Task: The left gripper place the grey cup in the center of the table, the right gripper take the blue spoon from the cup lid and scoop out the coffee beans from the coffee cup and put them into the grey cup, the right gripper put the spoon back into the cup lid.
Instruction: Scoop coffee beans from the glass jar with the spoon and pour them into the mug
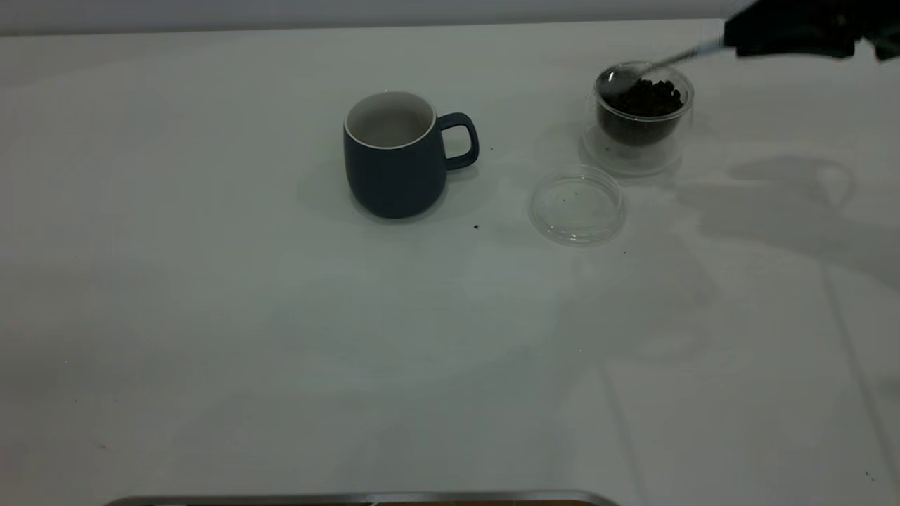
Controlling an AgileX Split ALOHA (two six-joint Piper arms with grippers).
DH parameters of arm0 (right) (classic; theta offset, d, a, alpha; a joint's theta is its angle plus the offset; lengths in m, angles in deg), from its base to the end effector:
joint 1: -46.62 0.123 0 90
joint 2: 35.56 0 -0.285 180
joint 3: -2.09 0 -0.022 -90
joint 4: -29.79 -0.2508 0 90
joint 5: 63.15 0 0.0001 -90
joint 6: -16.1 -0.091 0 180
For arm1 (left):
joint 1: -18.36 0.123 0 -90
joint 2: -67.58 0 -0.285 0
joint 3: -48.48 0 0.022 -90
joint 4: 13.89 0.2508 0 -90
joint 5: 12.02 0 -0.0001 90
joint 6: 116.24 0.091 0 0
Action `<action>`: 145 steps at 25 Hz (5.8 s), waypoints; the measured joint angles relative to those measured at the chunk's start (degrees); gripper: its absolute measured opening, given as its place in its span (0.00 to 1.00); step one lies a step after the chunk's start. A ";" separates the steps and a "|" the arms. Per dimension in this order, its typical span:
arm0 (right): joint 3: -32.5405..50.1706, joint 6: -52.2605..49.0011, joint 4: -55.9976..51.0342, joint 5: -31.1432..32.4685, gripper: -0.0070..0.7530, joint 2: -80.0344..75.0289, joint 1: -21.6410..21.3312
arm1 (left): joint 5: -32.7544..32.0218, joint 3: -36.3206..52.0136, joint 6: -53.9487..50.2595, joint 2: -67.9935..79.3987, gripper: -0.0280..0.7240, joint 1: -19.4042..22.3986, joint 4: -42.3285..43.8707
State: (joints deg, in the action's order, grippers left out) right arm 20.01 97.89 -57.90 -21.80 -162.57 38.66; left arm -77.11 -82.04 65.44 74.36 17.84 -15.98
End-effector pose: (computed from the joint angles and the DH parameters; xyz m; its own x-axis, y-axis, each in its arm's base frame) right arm 0.3756 0.0082 0.1007 -0.8495 0.1867 -0.4935 -0.1771 0.7802 0.6000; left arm -0.0091 -0.0029 0.2669 -0.5195 0.0187 -0.8543 0.0446 0.9990 -0.0053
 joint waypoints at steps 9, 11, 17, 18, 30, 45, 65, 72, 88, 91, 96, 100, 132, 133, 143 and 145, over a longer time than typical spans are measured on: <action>0.34 5.54 -3.60 -11.06 0.15 0.00 0.00 | 0.00 0.00 0.05 0.00 0.82 0.00 0.00; 0.34 7.00 -4.02 -11.69 0.15 0.00 0.05 | 0.00 0.00 0.05 0.00 0.82 0.00 0.00; 0.34 10.11 -4.97 -12.33 0.15 0.00 0.18 | 0.00 0.00 0.05 0.00 0.82 0.00 0.00; 0.34 10.52 -5.05 -12.57 0.15 0.00 0.45 | 0.00 0.00 0.05 0.00 0.82 0.00 0.00; 0.34 10.72 -6.25 -14.19 0.15 -2.47 3.99 | 0.00 0.00 0.11 0.00 0.82 0.00 0.00; 0.34 4.67 -10.37 -5.06 0.15 -5.52 -0.26 | 0.00 0.00 0.11 0.00 0.82 0.00 0.00; 0.29 2.52 -12.30 9.71 0.15 -10.85 -6.83 | 0.00 0.00 0.03 0.00 0.82 0.00 0.00; 0.29 1.06 -10.70 14.04 0.15 -10.85 -9.78 | 0.00 0.00 0.03 0.00 0.82 0.00 0.00; 0.29 -1.34 -9.91 23.44 0.15 -10.85 -10.35 | 0.00 0.00 0.10 0.00 0.82 0.01 0.00; 0.29 -2.53 -9.91 23.55 0.15 -10.85 -9.21 | 0.00 0.00 0.10 0.00 0.82 0.01 0.00; 0.29 -4.09 -11.34 23.55 0.15 -10.85 -4.39 | 0.00 0.00 0.10 0.00 0.82 0.01 0.00; 0.29 -4.24 -13.66 23.55 0.15 -10.85 0.58 | 0.00 0.00 0.10 0.00 0.82 0.01 0.00; -8.97 -2.15 -14.50 4.61 0.15 -10.85 21.17 | 0.00 0.00 -0.03 0.00 0.82 0.01 0.00; -9.01 1.55 -14.54 4.49 0.15 -10.85 21.17 | 0.00 0.00 -0.03 0.00 0.82 0.01 0.00; -9.06 31.21 -14.57 2.67 0.15 -10.88 21.17 | 0.00 0.00 0.03 0.00 0.82 0.01 0.00; -9.06 31.34 -14.57 1.83 0.15 -10.88 21.17 | 0.00 0.00 0.03 0.00 0.82 0.01 0.00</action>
State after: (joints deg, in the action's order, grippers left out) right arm 10.95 129.23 -72.46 -19.97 -173.45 59.83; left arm -77.11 -82.04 65.46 74.36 17.84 -15.98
